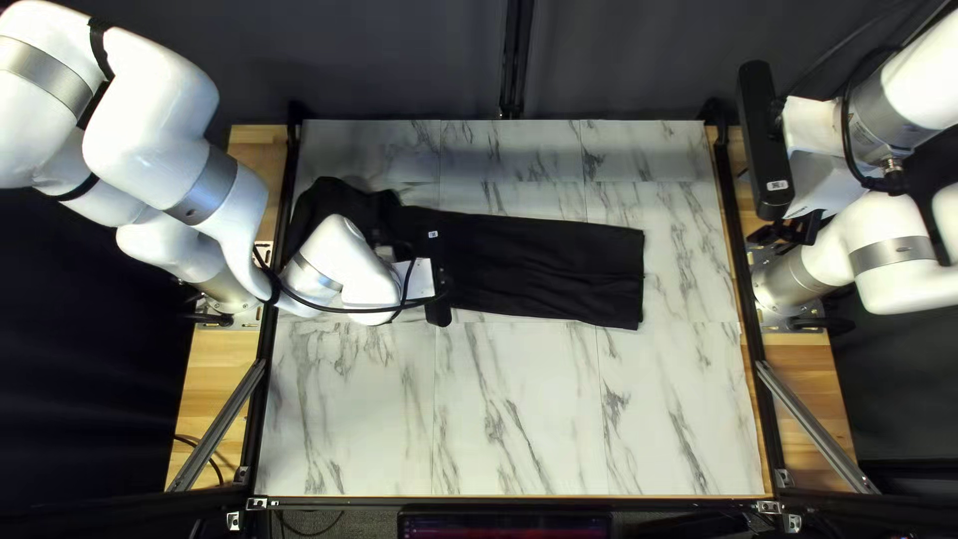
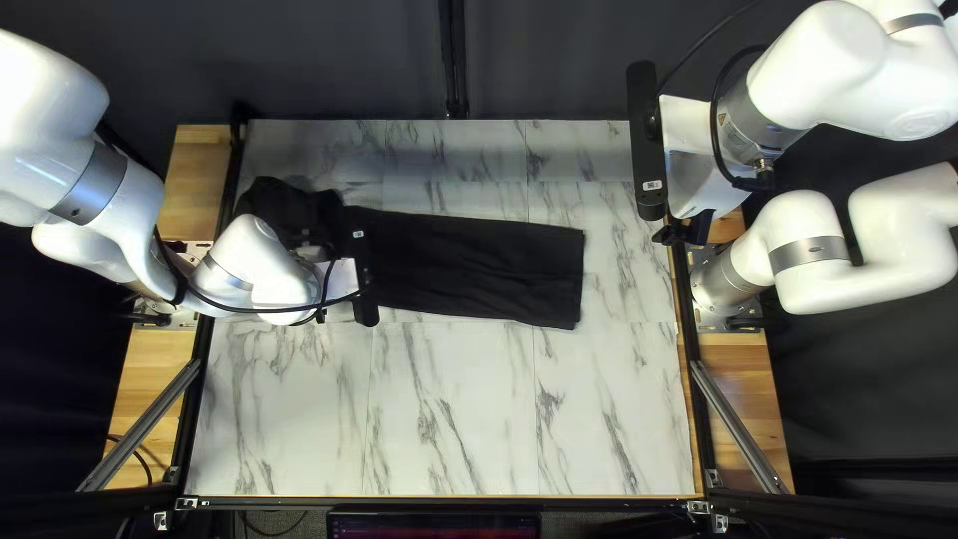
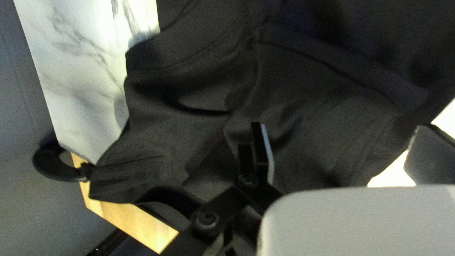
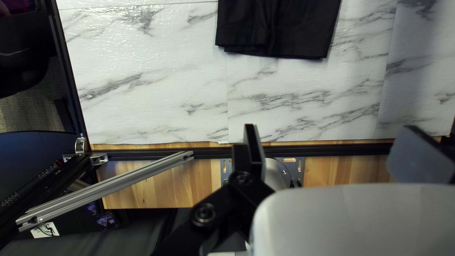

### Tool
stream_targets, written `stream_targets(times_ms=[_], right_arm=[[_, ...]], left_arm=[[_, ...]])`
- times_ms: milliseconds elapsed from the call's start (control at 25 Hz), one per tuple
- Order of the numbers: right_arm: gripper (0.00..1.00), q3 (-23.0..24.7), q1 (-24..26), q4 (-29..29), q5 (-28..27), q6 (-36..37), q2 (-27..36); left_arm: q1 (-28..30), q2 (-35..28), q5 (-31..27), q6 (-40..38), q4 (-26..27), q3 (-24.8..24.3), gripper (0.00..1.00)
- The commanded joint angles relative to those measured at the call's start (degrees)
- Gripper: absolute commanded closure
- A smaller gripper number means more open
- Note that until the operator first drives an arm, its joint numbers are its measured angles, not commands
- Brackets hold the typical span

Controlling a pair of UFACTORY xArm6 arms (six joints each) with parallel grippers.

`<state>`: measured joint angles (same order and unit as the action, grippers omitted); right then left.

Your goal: Fold t-shirt

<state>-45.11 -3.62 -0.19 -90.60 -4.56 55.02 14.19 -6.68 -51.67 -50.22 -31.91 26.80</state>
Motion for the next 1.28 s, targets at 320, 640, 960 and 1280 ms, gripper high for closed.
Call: stream_targets(times_ms=[320,640,960,1280], right_arm=[[0.00,0.00,0.00,0.00,0.00,0.00,0.00],[0.00,0.00,0.00,0.00,0.00,0.00,0.00],[0.00,0.00,0.00,0.00,0.00,0.00,0.00],[0.00,0.00,0.00,0.00,0.00,0.00,0.00]], left_arm=[[-0.28,1.78,0.54,-6.13,-2.28,0.64,0.00],[-0.54,3.06,0.34,-8.31,-3.20,1.26,0.00],[-0.35,3.39,-0.35,-8.89,-3.89,2.16,0.00],[0.63,3.62,-0.52,-8.40,-4.46,3.39,0.00]])
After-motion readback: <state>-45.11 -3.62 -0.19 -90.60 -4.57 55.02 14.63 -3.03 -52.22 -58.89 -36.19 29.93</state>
